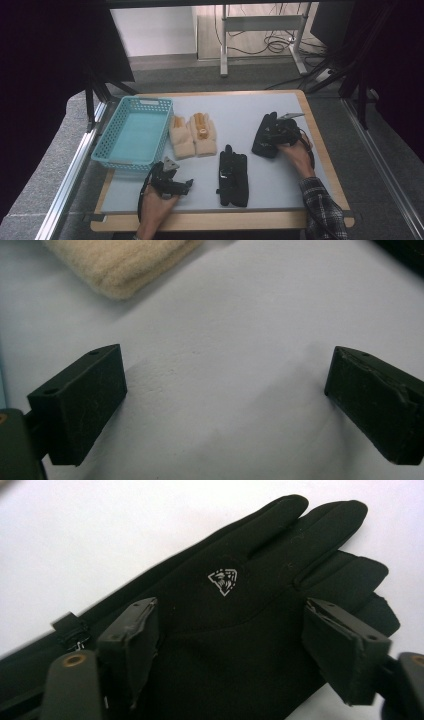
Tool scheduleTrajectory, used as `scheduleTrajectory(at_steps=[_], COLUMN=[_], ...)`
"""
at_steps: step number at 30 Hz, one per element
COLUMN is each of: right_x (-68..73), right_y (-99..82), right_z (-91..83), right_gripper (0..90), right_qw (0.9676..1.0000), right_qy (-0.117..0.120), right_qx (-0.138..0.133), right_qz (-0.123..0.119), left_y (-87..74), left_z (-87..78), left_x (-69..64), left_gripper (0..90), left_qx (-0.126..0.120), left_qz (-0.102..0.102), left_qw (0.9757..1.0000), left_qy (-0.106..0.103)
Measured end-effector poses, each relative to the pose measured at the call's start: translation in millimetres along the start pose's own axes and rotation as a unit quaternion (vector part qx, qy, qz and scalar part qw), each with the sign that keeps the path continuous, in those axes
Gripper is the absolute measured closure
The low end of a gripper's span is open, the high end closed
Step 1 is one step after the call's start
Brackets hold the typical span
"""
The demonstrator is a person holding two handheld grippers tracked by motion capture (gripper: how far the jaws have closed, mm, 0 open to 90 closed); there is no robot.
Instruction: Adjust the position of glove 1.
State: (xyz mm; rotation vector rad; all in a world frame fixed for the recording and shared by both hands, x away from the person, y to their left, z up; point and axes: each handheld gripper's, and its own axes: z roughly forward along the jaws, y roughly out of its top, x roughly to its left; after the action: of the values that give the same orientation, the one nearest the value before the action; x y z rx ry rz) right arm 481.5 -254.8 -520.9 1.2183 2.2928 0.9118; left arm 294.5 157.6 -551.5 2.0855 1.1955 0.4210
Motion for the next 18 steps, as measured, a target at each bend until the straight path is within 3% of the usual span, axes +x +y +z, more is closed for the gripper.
scheduleTrajectory(at_steps=[3, 4, 5, 9, 18], right_x=[4.4, 7.0, 7.0, 9.3, 13.0], right_y=[1.3, 3.4, 3.4, 4.8, 4.3], right_z=[-3.3, -4.7, -4.7, -5.8, -16.5], right_gripper=[42.5, 52.7, 52.7, 70.7, 74.4], right_qw=[0.9999, 0.9998, 0.9998, 0.9994, 0.9996], right_qy=[0.004, 0.001, 0.001, 0.019, 0.022], right_qx=[0.008, 0.016, 0.016, 0.019, 0.003], right_qz=[0.006, 0.008, 0.008, 0.021, 0.020], left_y=[0.0, 0.0, 0.0, 0.0, 0.0], left_z=[0.0, 0.0, 0.0, 0.0, 0.0], left_x=[0.0, -0.1, -0.1, 0.0, 0.0], left_gripper=[3.2, 3.2, 3.2, 3.3, 3.2], left_qx=[0.000, 0.000, 0.000, 0.000, 0.000], left_qz=[0.000, 0.000, 0.000, 0.000, 0.000], left_qw=[1.0000, 1.0000, 1.0000, 1.0000, 1.0000], left_qy=[0.000, 0.000, 0.000, 0.000, 0.000])
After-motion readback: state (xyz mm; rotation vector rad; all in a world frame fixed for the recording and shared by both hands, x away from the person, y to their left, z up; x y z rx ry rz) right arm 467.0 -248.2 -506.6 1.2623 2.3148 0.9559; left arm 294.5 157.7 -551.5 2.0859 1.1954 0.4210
